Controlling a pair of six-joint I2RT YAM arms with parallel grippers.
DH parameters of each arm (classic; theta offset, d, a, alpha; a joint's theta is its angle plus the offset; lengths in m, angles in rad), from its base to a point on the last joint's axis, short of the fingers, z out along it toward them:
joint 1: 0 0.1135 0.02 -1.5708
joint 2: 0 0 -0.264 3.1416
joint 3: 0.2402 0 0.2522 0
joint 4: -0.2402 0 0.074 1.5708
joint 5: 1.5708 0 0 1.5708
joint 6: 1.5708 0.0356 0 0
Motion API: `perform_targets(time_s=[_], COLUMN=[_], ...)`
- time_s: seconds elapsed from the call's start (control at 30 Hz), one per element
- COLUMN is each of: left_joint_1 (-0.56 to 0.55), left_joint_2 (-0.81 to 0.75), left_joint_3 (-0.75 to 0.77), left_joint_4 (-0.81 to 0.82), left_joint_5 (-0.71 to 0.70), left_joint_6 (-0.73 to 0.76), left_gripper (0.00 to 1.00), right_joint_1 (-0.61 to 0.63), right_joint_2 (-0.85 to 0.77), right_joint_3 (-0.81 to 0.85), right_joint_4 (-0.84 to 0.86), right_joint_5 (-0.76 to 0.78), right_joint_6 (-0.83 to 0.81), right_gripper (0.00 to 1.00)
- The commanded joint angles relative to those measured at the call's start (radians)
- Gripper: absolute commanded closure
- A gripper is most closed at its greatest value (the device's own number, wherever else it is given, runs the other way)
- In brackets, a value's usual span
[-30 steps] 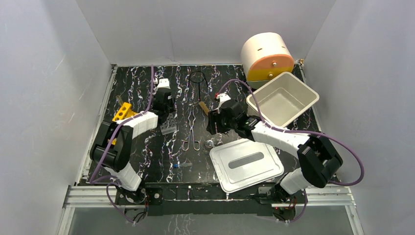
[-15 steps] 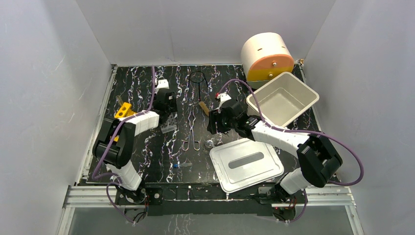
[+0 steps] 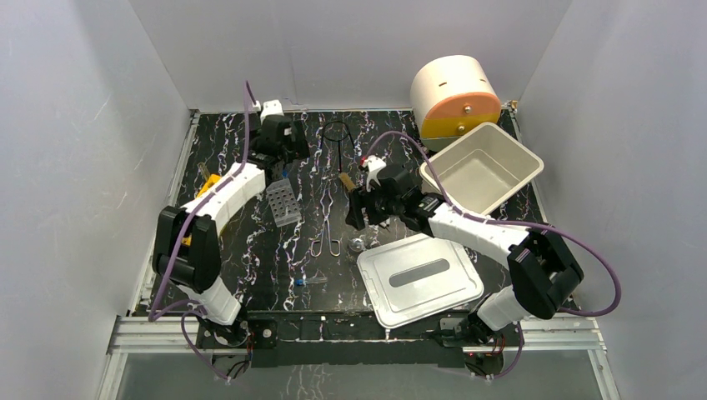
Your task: Organize the chemistry lab equipment
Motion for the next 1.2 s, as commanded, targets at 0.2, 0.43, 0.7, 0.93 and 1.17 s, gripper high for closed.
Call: perform_targets(time_s=[0.2, 0.43, 0.7, 0.93, 1.17], left_joint_1=[0.026, 0.038, 0.042, 0.042, 0.042], left_joint_2=[-0.193, -0.263, -0.282, -0.278, -0.262], left_joint_3=[0.236, 0.348, 0.365, 0.365, 0.396], left_joint_4=[-0.421, -0.525, -0.533, -0.539, -0.543], left_joint_5=[0.111, 0.124, 0.139, 0.176, 0.211], left_joint_6=[-0.084, -0.08, -0.092, -0.112, -0.111], left_gripper=[0.02, 0.02, 0.02, 0.02, 0.02], right_joint_1=[0.158, 0.355, 0.453, 0.473, 0.501], right_joint_2=[0.078, 0.222, 0.362, 0.41, 0.464], right_joint_3=[0.187, 0.293, 0.383, 0.396, 0.435], right_joint_4=[0.0, -0.115, -0.276, -0.301, -0.349], right_joint_5=[-0.057, 0.007, 0.019, 0.032, 0.007], right_joint_6=[-0.263, -0.443, -0.496, -0.49, -0.51], right_gripper=[0.19, 0.19, 0.33, 0.37, 0.38])
